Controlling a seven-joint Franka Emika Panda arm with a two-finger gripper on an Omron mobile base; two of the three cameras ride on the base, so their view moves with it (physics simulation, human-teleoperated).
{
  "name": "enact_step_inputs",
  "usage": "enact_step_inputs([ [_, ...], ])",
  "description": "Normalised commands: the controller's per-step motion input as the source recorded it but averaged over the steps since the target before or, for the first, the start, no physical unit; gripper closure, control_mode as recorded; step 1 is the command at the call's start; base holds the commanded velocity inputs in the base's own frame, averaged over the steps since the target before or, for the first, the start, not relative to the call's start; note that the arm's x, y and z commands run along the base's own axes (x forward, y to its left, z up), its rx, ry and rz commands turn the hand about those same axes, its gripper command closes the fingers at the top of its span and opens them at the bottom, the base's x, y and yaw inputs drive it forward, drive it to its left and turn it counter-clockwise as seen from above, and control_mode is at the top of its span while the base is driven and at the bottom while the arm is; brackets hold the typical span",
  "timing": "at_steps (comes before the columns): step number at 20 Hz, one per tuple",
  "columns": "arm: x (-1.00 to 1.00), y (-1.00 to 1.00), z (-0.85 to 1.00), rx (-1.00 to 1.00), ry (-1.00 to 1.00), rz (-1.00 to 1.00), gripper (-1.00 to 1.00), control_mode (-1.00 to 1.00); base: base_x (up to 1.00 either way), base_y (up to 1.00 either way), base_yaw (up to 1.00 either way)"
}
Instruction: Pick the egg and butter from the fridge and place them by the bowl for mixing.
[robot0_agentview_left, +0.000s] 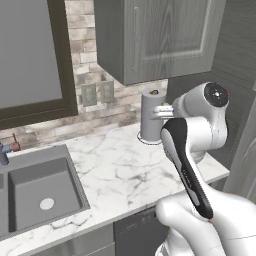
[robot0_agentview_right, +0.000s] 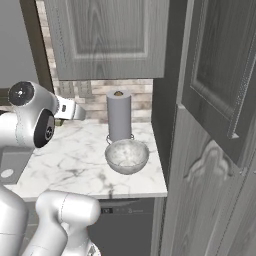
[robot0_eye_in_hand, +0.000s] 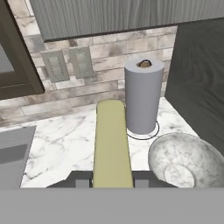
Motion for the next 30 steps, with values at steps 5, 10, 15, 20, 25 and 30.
enact_step_inputs([
  [5, 0.0, 0.0, 0.0, 0.0, 0.0, 0.0, 1.0, 1.0, -0.01, 0.0, 0.0],
  [10, -0.02, 0.01, -0.03, 0.0, 0.0, 0.0, 1.0, -1.0, -0.1, 0.0, 0.01],
  [15, 0.04, 0.18, -0.38, -0.04, 0.0, -0.07, 1.0, -1.0, 0.0, 0.0, 0.0],
  [20, 0.09, 0.3, -0.47, -0.05, 0.02, -0.08, 1.0, -1.0, 0.0, 0.0, 0.0],
  [25, 0.01, 0.05, -0.37, 0.0, 0.25, 0.0, 1.0, -1.0, 0.0, 0.0, 0.0],
  [30, 0.22, -0.04, -0.4, 0.0, 0.5, 0.0, 1.0, -1.0, 0.0, 0.0, 0.0],
])
